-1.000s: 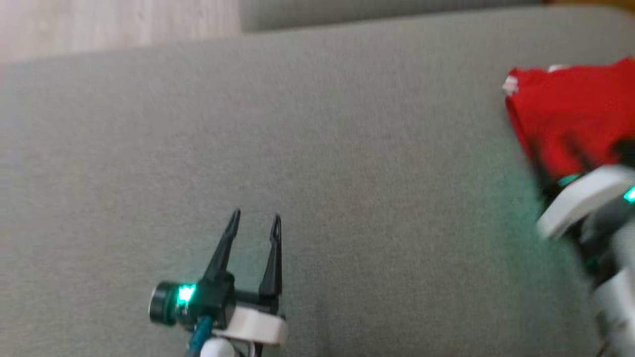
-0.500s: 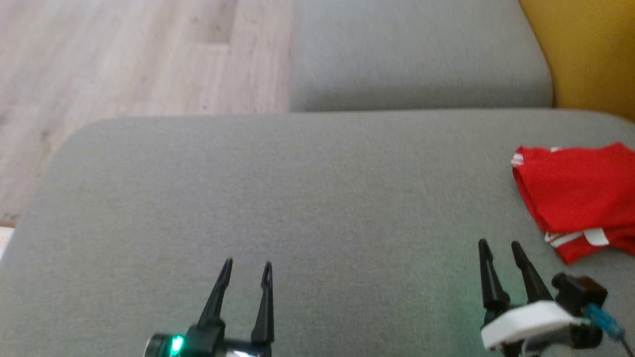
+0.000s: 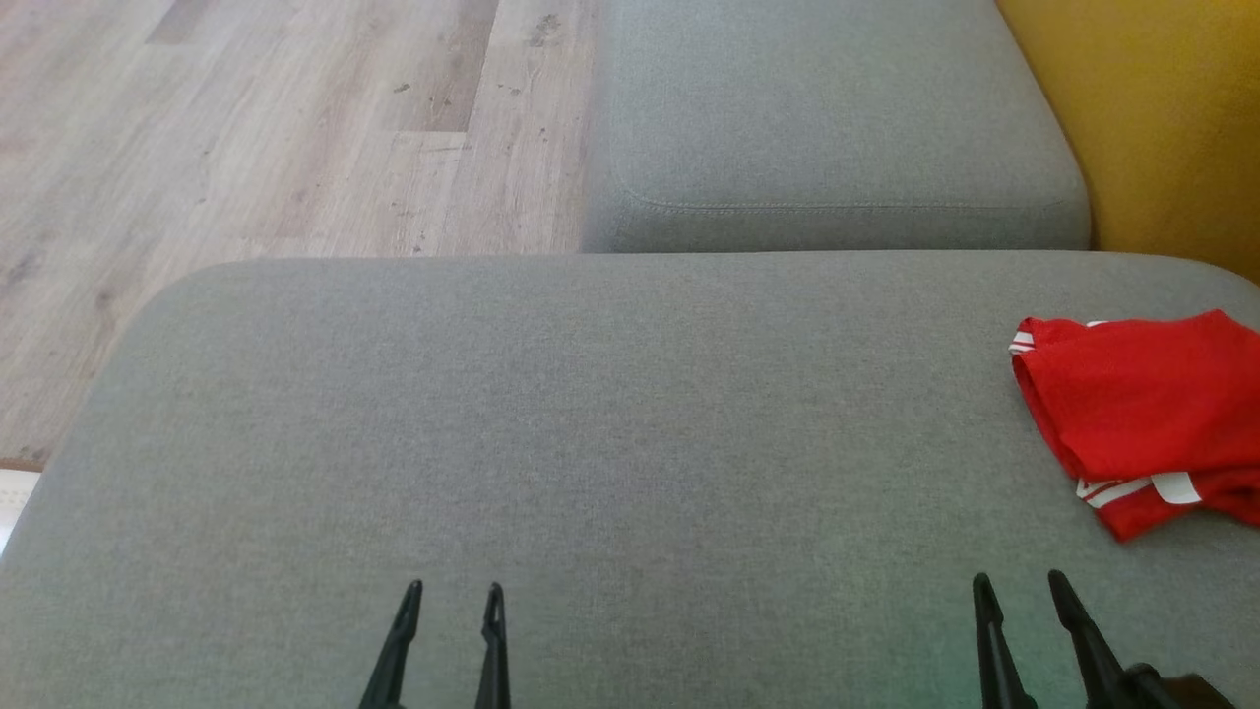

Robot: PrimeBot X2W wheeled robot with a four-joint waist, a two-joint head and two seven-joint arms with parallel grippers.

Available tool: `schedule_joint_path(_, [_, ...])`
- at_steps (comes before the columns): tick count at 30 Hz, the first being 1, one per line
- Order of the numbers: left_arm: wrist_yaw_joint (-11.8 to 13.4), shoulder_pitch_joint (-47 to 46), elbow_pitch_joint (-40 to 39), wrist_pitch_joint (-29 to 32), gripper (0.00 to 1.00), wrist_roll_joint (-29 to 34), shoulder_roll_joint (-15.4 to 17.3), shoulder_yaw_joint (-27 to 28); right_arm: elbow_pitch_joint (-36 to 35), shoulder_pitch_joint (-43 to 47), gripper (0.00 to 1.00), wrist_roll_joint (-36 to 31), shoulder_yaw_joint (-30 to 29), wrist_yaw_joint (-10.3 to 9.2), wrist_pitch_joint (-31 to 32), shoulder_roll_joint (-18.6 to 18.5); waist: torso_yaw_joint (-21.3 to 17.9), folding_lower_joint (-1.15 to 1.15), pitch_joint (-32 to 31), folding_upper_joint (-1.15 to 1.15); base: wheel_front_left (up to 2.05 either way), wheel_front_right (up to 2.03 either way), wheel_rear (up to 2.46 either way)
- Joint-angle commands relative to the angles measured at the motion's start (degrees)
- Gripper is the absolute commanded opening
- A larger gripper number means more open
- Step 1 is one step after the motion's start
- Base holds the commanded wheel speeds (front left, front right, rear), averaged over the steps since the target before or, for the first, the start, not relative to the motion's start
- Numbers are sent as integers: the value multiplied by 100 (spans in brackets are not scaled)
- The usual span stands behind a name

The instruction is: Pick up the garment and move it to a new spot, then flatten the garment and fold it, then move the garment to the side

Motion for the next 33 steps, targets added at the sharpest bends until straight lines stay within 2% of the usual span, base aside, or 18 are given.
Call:
schedule_joint_path(1, [-29, -241, -208, -55, 100, 48, -41, 258, -230, -275, 100, -46, 137, -5, -77, -49, -6, 0, 8, 0, 0, 0, 0])
schedule_joint_path(6, [-45, -273, -175, -55, 100, 52, -41, 265, -193, -296, 100, 14, 146, -5, -77, -42, 2, 0, 3, 0, 0, 0, 0])
schedule_joint_path(7, [-32, 1, -1, 0, 0, 10, 0, 95, -15, -8, 0, 12, 13, 0, 0, 2, 1, 1, 3, 0, 0, 0, 0])
schedule_joint_path(13, [-30, 52, 283, 28, 0, -18, 2, 110, 362, 55, 0, 41, 28, 0, 15, 2, -3, 1, 8, 0, 0, 0, 0])
schedule_joint_path(33, [-279, -283, 405, 270, 0, -1476, 81, 399, 421, -339, 0, 1432, -14, -1, 273, -72, -98, 1, 132, 0, 0, 0, 0])
